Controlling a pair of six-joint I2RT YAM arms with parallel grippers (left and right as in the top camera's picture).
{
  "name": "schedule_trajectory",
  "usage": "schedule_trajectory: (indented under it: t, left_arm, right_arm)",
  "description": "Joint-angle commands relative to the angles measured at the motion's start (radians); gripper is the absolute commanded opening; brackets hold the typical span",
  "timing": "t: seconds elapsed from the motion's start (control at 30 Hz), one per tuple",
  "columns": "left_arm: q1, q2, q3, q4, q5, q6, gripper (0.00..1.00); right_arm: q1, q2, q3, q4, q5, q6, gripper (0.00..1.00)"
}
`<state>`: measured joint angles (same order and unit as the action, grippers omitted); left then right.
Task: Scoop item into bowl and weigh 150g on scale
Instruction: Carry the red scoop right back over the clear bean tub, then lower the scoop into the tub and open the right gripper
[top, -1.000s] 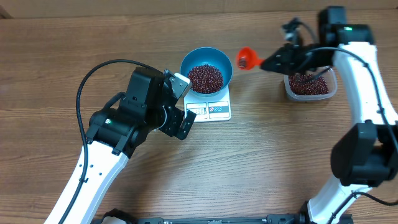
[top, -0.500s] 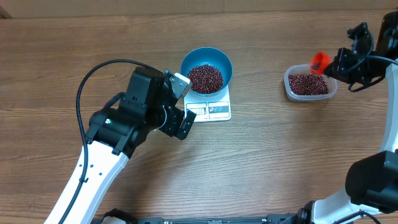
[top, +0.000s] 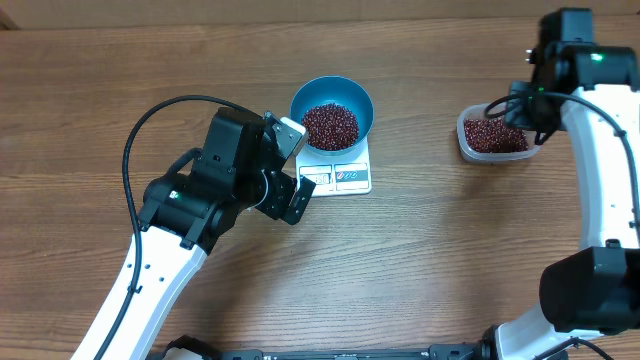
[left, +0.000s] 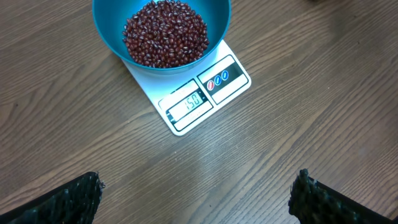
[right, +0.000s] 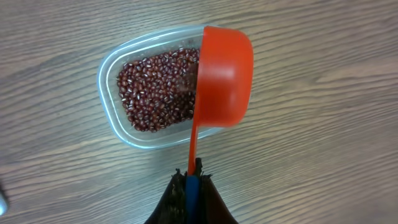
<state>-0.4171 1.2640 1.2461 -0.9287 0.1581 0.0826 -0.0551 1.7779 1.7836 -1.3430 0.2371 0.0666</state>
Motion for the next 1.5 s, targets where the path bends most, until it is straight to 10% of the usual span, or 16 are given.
schedule_trajectory:
  t: [0.0,1.3,1.47]
  left_arm:
    - [0.004,0.006,-0.005,-0.002,0.015,0.019,1.00]
    - [0.004,0.006,-0.006,-0.002,0.015,0.019,1.00]
    - [0.004,0.006,-0.005,-0.002,0.015,0.019,1.00]
  right_arm:
    - [0.038,0.005,-0.014,0.006,0.123,0.016,0.03]
    - [-0.149,0.006,-0.409,0.306,-0.512,0.101,0.04]
    - [-0.154,0.004,-0.407,0.282,-0.496,0.103,0.59]
